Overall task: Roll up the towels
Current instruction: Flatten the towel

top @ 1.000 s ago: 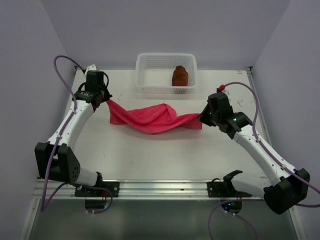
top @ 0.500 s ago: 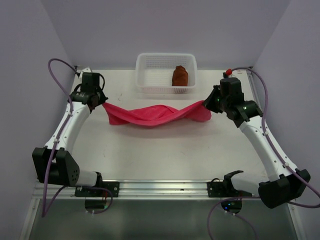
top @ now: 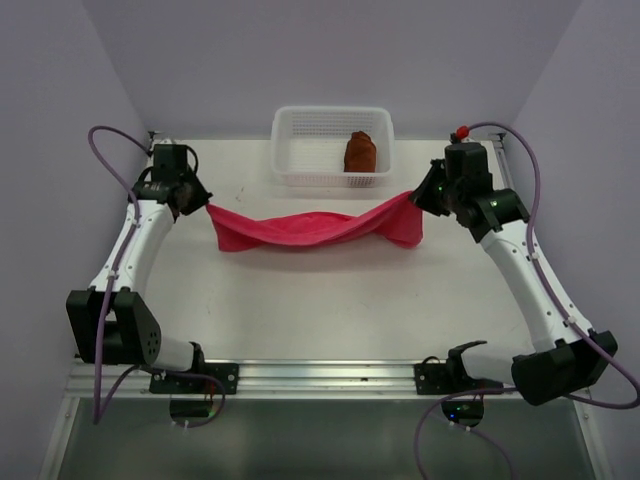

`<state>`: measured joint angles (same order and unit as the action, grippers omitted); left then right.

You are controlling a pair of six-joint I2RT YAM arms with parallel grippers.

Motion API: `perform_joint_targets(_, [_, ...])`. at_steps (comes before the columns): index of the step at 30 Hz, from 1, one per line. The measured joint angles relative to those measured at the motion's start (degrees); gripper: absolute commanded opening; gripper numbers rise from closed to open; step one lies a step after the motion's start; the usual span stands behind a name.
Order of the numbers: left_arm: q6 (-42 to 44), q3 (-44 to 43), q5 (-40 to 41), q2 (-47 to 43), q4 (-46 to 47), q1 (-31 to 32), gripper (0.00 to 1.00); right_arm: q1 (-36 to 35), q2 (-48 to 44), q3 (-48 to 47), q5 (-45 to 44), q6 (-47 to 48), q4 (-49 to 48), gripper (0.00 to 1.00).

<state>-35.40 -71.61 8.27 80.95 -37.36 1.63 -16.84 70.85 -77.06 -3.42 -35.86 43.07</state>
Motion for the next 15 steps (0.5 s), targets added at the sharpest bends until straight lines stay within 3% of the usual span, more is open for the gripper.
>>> perform_joint_targets(5, [-1.97,-1.60,-7.48,2.43,-0.13,-4.55,0.00,0.96,3.78,-4.09,0.15,0.13,0.44,0.00])
perform_joint_targets(15, [-5.70,-9.38,-13.55,-1.22,1.95,-9.29,0.00,4.17,9.64,-21.11,2.99,-0.22,1.99,0.00])
